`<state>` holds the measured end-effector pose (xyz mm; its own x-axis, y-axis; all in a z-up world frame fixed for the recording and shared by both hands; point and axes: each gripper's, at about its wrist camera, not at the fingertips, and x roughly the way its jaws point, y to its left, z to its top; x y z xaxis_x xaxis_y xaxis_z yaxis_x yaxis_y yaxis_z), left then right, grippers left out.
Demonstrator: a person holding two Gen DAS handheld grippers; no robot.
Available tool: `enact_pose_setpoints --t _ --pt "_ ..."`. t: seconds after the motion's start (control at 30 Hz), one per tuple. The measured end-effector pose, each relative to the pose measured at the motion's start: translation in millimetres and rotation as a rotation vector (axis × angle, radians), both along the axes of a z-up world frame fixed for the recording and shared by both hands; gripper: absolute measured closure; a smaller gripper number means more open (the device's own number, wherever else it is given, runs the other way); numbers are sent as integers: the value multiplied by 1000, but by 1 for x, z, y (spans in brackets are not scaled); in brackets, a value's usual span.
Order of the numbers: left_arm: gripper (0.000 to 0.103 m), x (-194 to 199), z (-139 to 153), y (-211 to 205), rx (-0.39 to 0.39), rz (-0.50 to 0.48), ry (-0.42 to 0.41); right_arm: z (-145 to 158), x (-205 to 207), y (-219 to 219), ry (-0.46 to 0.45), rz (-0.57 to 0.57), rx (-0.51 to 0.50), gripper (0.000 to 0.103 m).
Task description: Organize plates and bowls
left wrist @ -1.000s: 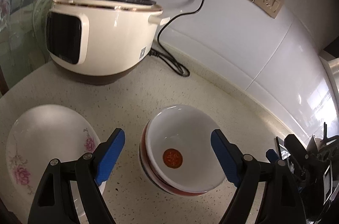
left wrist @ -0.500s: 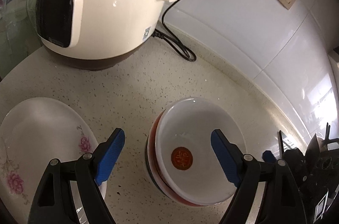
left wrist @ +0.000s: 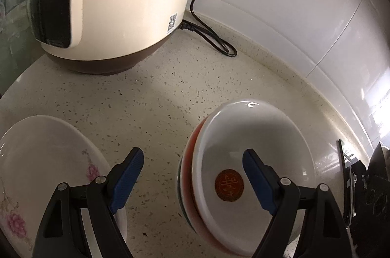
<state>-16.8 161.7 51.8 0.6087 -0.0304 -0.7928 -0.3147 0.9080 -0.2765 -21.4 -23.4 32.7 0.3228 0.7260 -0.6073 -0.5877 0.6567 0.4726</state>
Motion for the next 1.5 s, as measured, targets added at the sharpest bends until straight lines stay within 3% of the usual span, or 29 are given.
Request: enact_pose_setpoints --t 0.2,0.33,0.57,0.63,0.67,0.7,0.8,0.87,0.9,1.0,1.1,1.17,1.23,1.27,1.33,1.5 --pt "19 10 -4 -4 46 -29 21 -4 -1 26 -54 2 -148 9" --pt "19 19 -8 -4 17 -53 36 -6 4 28 -39 2 -147 9" --pt "19 26 -9 -8 50 -86 40 -4 5 31 -60 -2 -139 14" --pt "27 27 -8 -11 57 -114 41 -4 2 28 -66 -15 -136 17" --pt "45 26 -6 -12 31 -141 37 -3 1 26 -71 -21 -135 19" --pt "51 27 -5 -12 41 -140 35 -2 -2 23 -83 -27 -135 21" --pt "55 25 -5 -7 20 -137 36 4 -10 12 -113 -52 -95 35" --pt "57 21 -3 -5 19 -132 25 10 -12 6 -135 -77 -72 56" --pt "58 19 -2 -5 25 -131 19 13 -12 8 -125 -57 -60 57" --pt "60 11 3 -5 64 -125 13 12 -13 11 -93 -30 -53 57" --pt "60 14 -2 -4 48 -128 28 -4 -8 16 17 14 -87 56" --pt "60 16 -2 -5 54 -138 35 -8 -4 -1 86 19 12 47" --pt "59 21 -2 2 -2 -135 53 -5 4 -34 151 -36 172 40" --pt "59 23 -1 10 -43 -122 54 -3 8 -42 166 -54 217 33" --pt "58 24 4 18 -45 -84 39 7 19 -62 186 -116 291 24" --pt "56 38 3 27 -65 -52 84 20 55 -45 279 -160 200 23"
